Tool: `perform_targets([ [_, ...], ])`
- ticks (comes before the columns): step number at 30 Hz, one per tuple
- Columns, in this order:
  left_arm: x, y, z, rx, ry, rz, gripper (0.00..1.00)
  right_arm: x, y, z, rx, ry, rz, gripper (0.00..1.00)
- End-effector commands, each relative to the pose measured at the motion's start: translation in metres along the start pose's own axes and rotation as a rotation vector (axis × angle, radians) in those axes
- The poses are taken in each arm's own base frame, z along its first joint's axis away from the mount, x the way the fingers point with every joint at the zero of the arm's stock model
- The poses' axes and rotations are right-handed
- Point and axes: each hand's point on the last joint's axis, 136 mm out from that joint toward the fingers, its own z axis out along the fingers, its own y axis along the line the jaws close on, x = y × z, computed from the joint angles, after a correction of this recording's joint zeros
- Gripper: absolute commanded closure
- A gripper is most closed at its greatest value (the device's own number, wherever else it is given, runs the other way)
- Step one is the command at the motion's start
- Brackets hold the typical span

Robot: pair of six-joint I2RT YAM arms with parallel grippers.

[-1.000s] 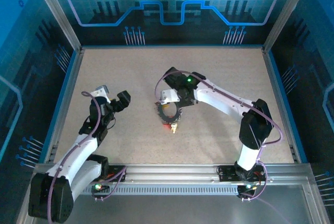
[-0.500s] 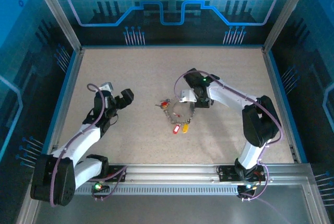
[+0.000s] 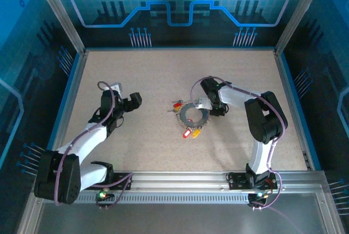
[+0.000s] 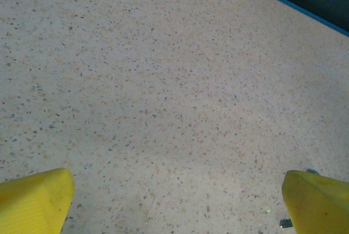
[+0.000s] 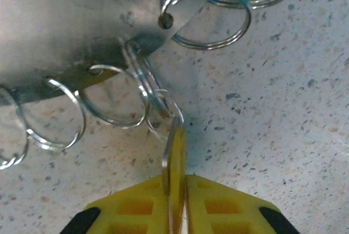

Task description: Put the keys on the keyring

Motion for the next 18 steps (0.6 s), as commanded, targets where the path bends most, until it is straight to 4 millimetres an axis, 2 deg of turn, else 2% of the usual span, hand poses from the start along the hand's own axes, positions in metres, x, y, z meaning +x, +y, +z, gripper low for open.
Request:
perform_targets([
  [1, -0.008, 0.001, -0.009, -0.014, -0.006, 0.106, 0.01, 0.005, -0.01, 0.003, 0.025, 0.017, 0.068, 0.81],
  [3, -0.01, 0.003, -0.014, -0.03, -0.009, 0.14, 0.01, 0.008, -0.012, -0.001, 0.032, 0.012, 0.082, 0.75],
  [5, -0.015, 0.008, -0.019, -0.069, -0.022, 0.163, 0.01, 0.009, -0.013, -0.008, 0.037, 0.0, 0.087, 0.75],
  [6, -0.017, 0.011, -0.021, -0.086, -0.033, 0.176, 0.01, 0.01, -0.015, -0.013, 0.043, -0.007, 0.099, 0.71],
  [7, -0.02, 0.012, -0.023, -0.095, -0.046, 0.188, 0.01, 0.01, -0.017, -0.018, 0.051, -0.021, 0.11, 0.61],
  [9, -0.024, 0.01, -0.025, -0.086, -0.074, 0.226, 0.01, 0.006, -0.02, -0.032, 0.063, -0.076, 0.141, 0.59],
  [10, -0.025, 0.007, -0.026, -0.069, -0.086, 0.25, 0.01, 0.004, -0.022, -0.039, 0.07, -0.105, 0.157, 0.14],
  [11, -0.026, 0.004, -0.028, -0.05, -0.103, 0.274, 0.01, 0.001, -0.024, -0.048, 0.08, -0.144, 0.18, 0.0],
  [14, -0.029, -0.004, -0.033, -0.004, -0.154, 0.324, 0.01, -0.005, -0.038, -0.081, 0.155, -0.275, 0.27, 0.0],
  [18, -0.023, -0.014, -0.033, 0.073, -0.21, 0.45, 0.01, -0.017, -0.055, -0.14, 0.268, -0.62, 0.482, 0.0],
])
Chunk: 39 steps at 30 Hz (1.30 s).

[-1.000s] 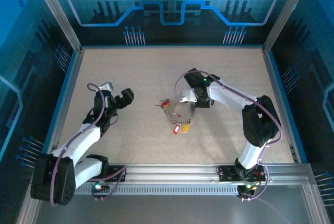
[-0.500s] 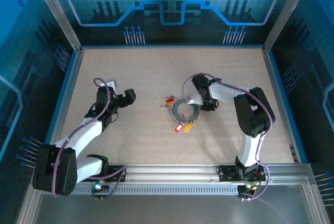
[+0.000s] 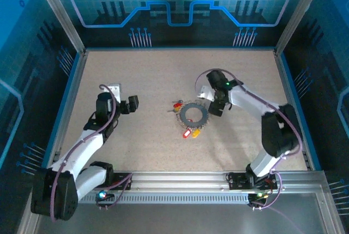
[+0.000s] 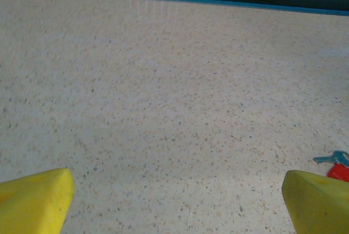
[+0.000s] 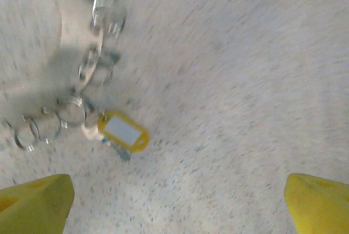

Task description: Put the keys on the keyring

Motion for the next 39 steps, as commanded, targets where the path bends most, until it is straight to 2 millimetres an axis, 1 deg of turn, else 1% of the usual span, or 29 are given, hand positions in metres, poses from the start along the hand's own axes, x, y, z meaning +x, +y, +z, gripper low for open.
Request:
perform_targets([
  [1, -0.002, -0.009, 0.0, 0.065, -0.078, 0.137, 0.01, -0.034, -0.021, -0.039, 0.068, -0.35, 0.275, 0.0],
  [2, 0.001, -0.008, 0.001, 0.065, -0.083, 0.144, 0.01, -0.035, -0.028, -0.05, 0.091, -0.429, 0.349, 0.0],
  [3, 0.004, -0.006, 0.003, 0.052, -0.08, 0.142, 0.01, -0.028, -0.029, -0.053, 0.111, -0.471, 0.409, 0.0],
  [6, 0.009, 0.002, 0.013, 0.012, -0.082, 0.133, 0.01, -0.002, -0.044, -0.064, 0.207, -0.604, 0.593, 0.0],
  [8, 0.011, 0.003, 0.02, 0.008, -0.099, 0.13, 0.01, 0.024, -0.048, -0.062, 0.263, -0.665, 0.72, 0.0],
  [11, 0.016, 0.008, 0.035, -0.011, -0.12, 0.103, 0.01, 0.059, -0.048, -0.052, 0.357, -0.692, 0.83, 0.0],
  [14, 0.015, 0.003, 0.053, 0.009, -0.104, 0.129, 0.01, 0.079, -0.04, -0.039, 0.396, -0.679, 0.865, 0.0],
  [15, 0.013, 0.004, 0.058, 0.002, -0.102, 0.146, 0.01, 0.083, -0.037, -0.033, 0.396, -0.673, 0.873, 0.0],
  [16, 0.014, 0.006, 0.062, -0.011, -0.089, 0.154, 0.01, 0.088, -0.035, -0.025, 0.399, -0.663, 0.885, 0.0],
  [17, 0.016, 0.01, 0.065, -0.034, -0.099, 0.159, 0.01, 0.09, -0.036, -0.019, 0.397, -0.665, 0.898, 0.0],
  [19, 0.015, 0.02, 0.066, -0.084, -0.139, 0.141, 0.01, 0.08, -0.037, -0.013, 0.349, -0.691, 0.86, 0.0],
  [21, 0.016, 0.025, 0.065, -0.095, -0.153, 0.121, 0.01, 0.072, -0.042, -0.003, 0.314, -0.697, 0.86, 0.0],
  [23, 0.018, 0.028, 0.063, -0.099, -0.17, 0.106, 0.01, 0.073, -0.049, 0.009, 0.32, -0.676, 0.869, 0.0],
  [25, 0.026, 0.034, 0.069, -0.099, -0.189, 0.092, 0.01, 0.081, -0.049, 0.027, 0.323, -0.645, 0.907, 0.0],
  [26, 0.019, 0.038, 0.069, -0.138, -0.205, 0.084, 0.01, 0.082, -0.051, 0.032, 0.336, -0.652, 0.908, 0.0],
  [27, 0.026, 0.038, 0.07, -0.133, -0.147, 0.071, 0.01, 0.08, -0.052, 0.034, 0.328, -0.638, 0.906, 0.0],
  [28, 0.027, 0.037, 0.074, -0.119, -0.13, 0.071, 0.01, 0.081, -0.052, 0.038, 0.309, -0.587, 0.912, 0.0],
  [29, 0.024, 0.038, 0.074, -0.113, -0.146, 0.065, 0.01, 0.081, -0.057, 0.043, 0.317, -0.571, 0.923, 0.0],
  [30, 0.026, 0.039, 0.074, -0.117, -0.139, 0.064, 0.01, 0.08, -0.059, 0.046, 0.302, -0.54, 0.931, 0.0],
  [33, 0.026, 0.039, 0.075, -0.115, -0.133, 0.06, 0.01, 0.074, -0.055, 0.048, 0.283, -0.533, 0.9, 0.0],
  [39, 0.025, 0.039, 0.075, -0.115, -0.134, 0.06, 0.01, 0.074, -0.056, 0.048, 0.283, -0.536, 0.899, 0.0],
])
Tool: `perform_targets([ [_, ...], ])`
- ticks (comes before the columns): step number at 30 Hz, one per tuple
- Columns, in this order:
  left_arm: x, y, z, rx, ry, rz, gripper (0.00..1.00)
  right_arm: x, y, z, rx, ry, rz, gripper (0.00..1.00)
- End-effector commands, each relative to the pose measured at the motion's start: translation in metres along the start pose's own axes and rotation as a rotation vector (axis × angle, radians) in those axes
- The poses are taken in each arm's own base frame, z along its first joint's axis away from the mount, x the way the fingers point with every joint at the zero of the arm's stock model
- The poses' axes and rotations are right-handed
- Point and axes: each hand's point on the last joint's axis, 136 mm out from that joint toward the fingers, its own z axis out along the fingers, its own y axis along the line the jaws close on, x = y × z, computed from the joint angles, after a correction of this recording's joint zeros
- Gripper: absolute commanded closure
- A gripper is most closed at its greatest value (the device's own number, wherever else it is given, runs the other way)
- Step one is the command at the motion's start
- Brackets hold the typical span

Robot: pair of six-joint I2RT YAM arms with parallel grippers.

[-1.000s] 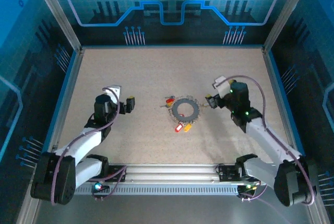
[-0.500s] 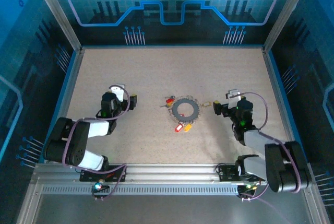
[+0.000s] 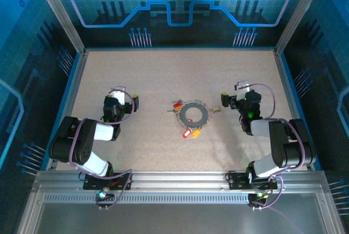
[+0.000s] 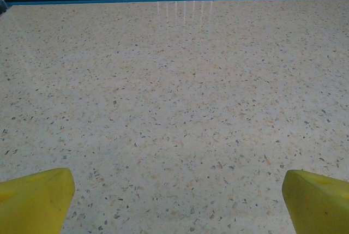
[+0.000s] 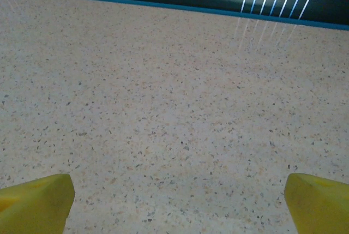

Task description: Put the keys on the keyring

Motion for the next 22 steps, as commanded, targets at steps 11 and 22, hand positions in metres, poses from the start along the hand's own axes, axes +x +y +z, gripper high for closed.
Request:
perform_targets([
  [11, -0.0146, 0.003, 0.0052, 0.005, -0.03, -0.033, 0.01, 0.0017, 0.0021, 0.0018, -0.002, 0.012, -0.001, 0.0],
  [22, -0.0153, 0.0027, 0.0054, 0.005, -0.032, -0.034, 0.01, 0.0014, 0.0023, 0.0018, -0.003, 0.011, -0.001, 0.0],
])
